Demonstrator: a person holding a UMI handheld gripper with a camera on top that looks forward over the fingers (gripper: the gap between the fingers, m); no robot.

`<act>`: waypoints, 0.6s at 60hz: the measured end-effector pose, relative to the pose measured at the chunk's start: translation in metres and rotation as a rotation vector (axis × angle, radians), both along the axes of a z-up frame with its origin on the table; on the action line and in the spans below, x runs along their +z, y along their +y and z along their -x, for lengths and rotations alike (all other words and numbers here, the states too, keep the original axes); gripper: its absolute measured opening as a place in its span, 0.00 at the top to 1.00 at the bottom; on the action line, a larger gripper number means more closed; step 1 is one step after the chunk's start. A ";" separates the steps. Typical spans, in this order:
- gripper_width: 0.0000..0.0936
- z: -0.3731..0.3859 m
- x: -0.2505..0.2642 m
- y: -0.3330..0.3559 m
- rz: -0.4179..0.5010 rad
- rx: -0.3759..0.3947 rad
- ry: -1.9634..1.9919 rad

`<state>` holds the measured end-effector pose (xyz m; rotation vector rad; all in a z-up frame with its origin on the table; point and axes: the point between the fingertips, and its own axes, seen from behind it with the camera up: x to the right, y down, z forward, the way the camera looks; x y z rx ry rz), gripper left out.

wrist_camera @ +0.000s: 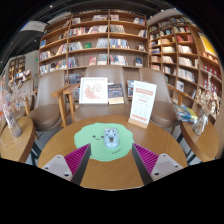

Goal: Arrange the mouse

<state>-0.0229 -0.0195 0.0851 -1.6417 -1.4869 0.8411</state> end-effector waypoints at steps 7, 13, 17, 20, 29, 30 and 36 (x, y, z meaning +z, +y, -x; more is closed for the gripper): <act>0.10 -0.078 0.022 -0.011 -0.029 0.030 0.025; 0.09 -0.141 0.031 -0.025 -0.018 0.061 0.036; 0.09 -0.173 0.034 -0.031 -0.026 0.074 0.041; 0.09 -0.197 0.036 -0.033 -0.032 0.075 0.047; 0.09 -0.242 0.038 -0.046 -0.021 0.107 0.049; 0.09 -0.245 0.038 -0.047 -0.016 0.110 0.050; 0.09 -0.258 0.032 -0.046 0.001 0.108 0.039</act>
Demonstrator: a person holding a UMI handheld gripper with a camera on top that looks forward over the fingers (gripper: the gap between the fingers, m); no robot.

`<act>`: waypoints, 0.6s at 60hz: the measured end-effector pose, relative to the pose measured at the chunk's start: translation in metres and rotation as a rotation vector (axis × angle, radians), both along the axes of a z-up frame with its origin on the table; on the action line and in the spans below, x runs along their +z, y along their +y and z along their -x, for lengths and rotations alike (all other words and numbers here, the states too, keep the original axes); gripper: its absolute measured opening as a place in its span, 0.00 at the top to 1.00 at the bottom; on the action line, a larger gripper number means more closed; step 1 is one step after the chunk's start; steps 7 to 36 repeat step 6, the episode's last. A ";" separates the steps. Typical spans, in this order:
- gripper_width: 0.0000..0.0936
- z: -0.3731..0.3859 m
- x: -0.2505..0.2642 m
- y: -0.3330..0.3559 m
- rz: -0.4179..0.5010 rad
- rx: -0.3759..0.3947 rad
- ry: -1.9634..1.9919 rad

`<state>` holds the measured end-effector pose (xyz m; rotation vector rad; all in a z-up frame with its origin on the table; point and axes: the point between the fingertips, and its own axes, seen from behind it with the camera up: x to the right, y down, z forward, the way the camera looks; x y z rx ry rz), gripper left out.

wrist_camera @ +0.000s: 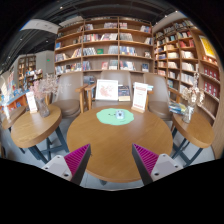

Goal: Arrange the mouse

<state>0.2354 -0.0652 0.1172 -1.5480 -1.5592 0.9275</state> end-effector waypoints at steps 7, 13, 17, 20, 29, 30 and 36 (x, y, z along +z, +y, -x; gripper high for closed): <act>0.09 -0.006 -0.001 0.006 -0.014 -0.022 0.003; 0.09 -0.006 -0.001 0.006 -0.014 -0.022 0.003; 0.09 -0.006 -0.001 0.006 -0.014 -0.022 0.003; 0.09 -0.006 -0.001 0.006 -0.014 -0.022 0.003; 0.09 -0.006 -0.001 0.006 -0.014 -0.022 0.003; 0.09 -0.006 -0.001 0.006 -0.014 -0.022 0.003; 0.09 -0.006 -0.001 0.006 -0.014 -0.022 0.003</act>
